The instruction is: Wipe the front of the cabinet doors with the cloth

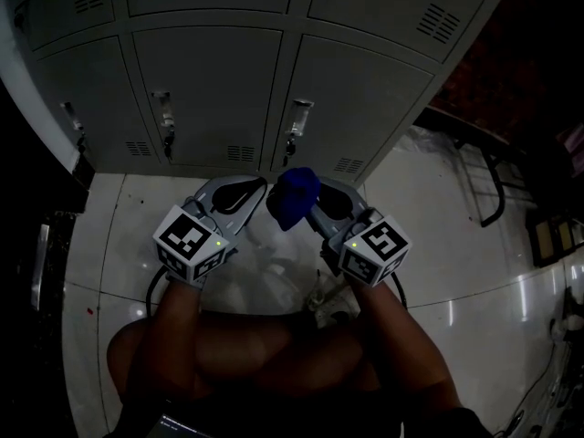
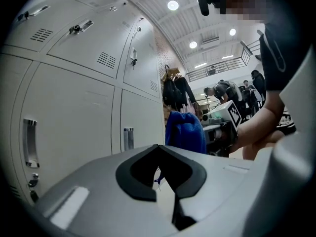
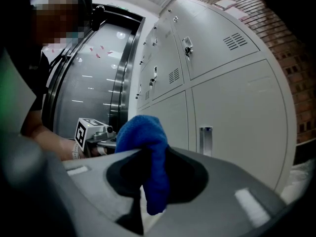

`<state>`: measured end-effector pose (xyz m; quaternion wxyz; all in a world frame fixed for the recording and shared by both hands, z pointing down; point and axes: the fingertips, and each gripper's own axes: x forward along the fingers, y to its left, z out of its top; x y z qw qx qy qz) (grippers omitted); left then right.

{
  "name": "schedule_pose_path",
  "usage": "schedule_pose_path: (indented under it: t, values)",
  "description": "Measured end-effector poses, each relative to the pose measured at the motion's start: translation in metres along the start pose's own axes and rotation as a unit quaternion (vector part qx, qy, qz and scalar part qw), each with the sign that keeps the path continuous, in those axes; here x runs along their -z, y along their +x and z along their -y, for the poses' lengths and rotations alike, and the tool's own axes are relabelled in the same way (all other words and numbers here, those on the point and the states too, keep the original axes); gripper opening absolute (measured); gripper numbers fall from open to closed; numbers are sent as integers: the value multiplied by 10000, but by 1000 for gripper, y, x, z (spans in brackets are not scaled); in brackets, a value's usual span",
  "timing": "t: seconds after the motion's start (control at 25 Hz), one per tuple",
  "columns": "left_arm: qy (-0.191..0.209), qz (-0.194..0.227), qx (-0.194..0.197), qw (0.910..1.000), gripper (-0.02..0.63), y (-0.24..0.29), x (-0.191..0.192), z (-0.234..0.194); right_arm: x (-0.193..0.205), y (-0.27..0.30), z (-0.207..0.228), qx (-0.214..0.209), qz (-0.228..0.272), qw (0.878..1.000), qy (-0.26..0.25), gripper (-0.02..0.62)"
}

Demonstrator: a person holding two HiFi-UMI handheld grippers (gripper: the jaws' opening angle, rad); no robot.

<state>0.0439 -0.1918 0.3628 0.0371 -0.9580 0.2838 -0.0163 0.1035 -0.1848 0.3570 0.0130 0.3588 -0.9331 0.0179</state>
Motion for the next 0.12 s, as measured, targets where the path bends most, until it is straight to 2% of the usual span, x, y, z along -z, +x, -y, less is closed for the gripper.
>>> schedule_pose_path:
  t: [0.12]
  values:
    - [-36, -19, -7, 10000, 0, 1, -1, 2, 0, -1, 0, -6, 1, 10000, 27, 77]
